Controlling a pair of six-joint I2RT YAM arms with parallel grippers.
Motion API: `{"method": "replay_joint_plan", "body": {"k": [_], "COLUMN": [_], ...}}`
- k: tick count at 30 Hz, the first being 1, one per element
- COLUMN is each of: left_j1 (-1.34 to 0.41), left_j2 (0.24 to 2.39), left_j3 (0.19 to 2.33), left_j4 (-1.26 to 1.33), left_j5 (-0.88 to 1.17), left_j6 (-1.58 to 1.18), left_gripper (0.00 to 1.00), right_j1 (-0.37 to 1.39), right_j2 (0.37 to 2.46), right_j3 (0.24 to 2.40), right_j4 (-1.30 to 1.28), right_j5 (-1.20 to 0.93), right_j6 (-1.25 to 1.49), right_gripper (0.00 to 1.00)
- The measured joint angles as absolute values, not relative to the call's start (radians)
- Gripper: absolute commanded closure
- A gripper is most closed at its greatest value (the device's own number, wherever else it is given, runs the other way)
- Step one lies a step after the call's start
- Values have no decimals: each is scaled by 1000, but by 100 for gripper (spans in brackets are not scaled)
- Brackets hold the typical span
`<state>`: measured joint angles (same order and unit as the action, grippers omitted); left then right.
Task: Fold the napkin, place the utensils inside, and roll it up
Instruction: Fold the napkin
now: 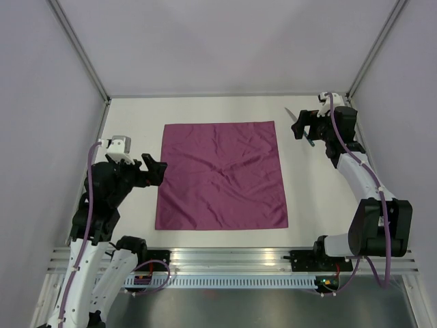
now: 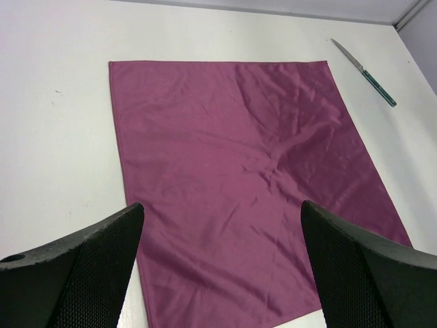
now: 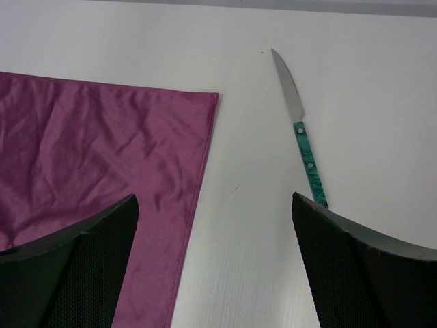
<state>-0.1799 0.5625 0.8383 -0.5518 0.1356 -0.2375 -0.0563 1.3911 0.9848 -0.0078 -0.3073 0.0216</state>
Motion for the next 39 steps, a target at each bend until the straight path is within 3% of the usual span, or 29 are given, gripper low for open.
{"method": "replay_joint_plan", "body": {"k": [10, 26, 39], "left_j1": [-180, -180, -178], "left_j2": [561, 562, 529], "left_j3": [829, 823, 823], "left_j4": [-572, -575, -598], "left_j5": [132, 100, -48], "left_j6": [-234, -234, -234], "left_gripper": [0, 0, 0], "right_j1": [-2, 817, 1140], "right_j2": [1414, 1695, 1937], "right_j3": [1052, 1204, 1307], "right_j4": [-84, -113, -67], "right_j5": [-449, -252, -121], "right_j6": [-33, -74, -91], "right_gripper": [5, 29, 44]}}
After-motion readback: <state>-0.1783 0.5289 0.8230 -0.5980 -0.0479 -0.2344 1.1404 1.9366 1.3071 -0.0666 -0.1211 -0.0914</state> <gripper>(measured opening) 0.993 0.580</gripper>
